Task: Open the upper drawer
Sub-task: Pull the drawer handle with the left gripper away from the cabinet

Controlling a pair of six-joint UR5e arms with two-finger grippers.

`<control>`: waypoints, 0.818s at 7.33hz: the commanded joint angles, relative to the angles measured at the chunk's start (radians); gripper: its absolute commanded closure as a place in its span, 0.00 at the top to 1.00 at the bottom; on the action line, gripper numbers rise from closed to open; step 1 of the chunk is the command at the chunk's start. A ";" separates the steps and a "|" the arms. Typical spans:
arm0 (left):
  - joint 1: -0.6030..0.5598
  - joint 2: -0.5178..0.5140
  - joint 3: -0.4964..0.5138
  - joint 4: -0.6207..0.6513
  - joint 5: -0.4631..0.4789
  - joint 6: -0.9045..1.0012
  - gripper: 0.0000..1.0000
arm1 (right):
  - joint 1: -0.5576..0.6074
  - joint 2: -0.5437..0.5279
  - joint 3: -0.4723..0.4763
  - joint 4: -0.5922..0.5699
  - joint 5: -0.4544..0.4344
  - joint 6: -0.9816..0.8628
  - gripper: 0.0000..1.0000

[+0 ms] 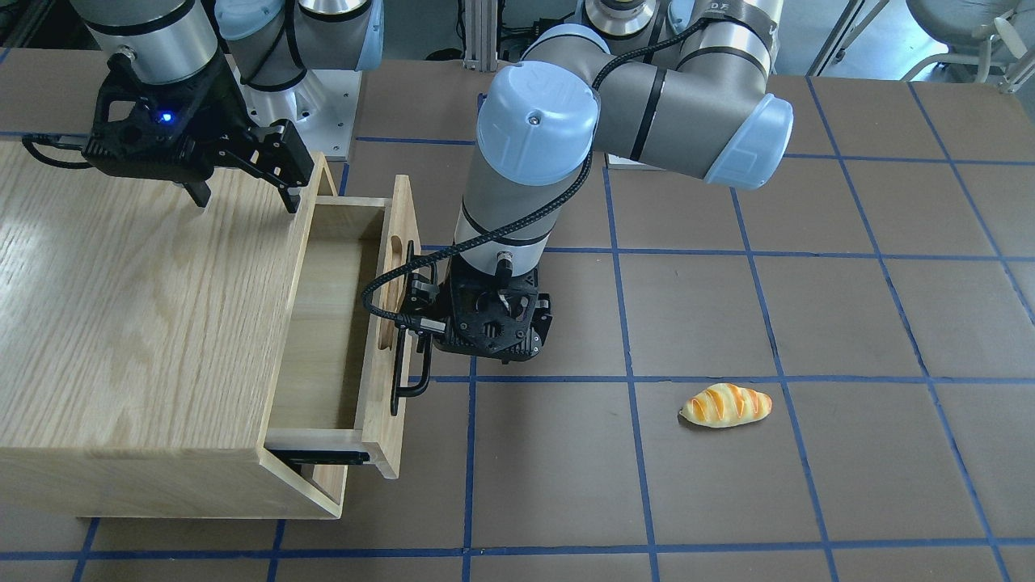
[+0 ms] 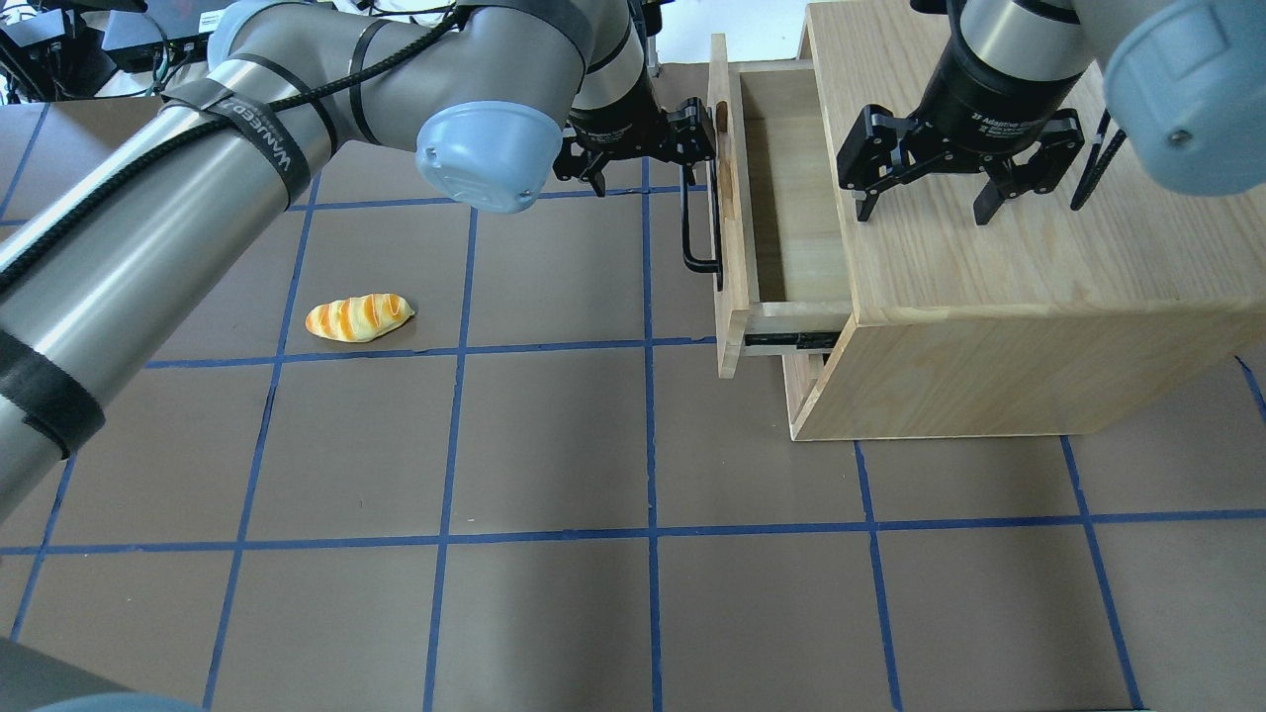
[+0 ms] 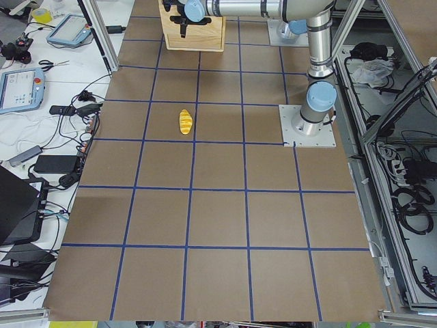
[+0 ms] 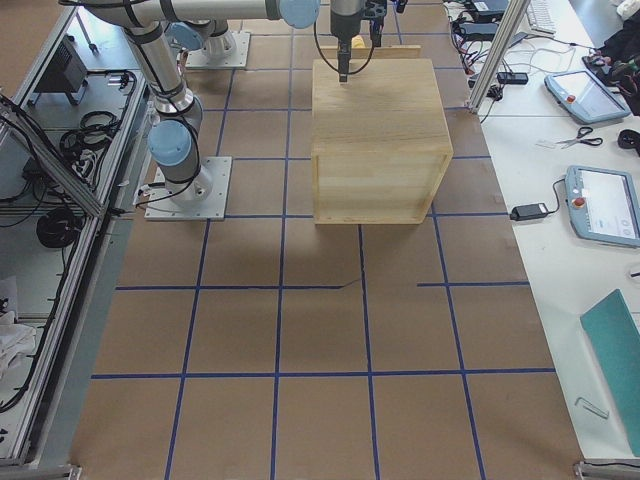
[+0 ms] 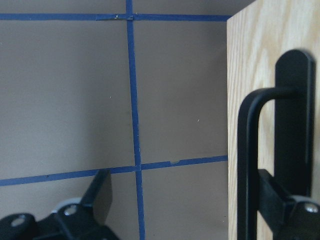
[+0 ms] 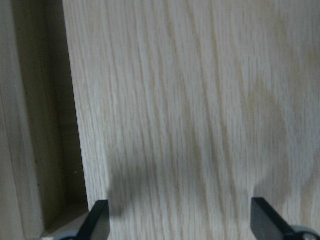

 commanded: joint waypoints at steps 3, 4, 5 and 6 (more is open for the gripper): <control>0.019 -0.002 -0.001 -0.002 0.002 0.027 1.00 | 0.000 0.000 0.000 0.000 0.002 0.000 1.00; 0.026 -0.002 -0.003 -0.002 0.004 0.028 1.00 | 0.000 0.000 0.000 0.000 0.002 0.000 1.00; 0.026 -0.002 -0.003 -0.004 0.025 0.034 1.00 | 0.000 0.000 0.000 0.000 0.000 0.000 1.00; 0.029 -0.002 -0.003 -0.009 0.025 0.043 1.00 | -0.001 0.000 0.000 0.000 0.002 0.000 1.00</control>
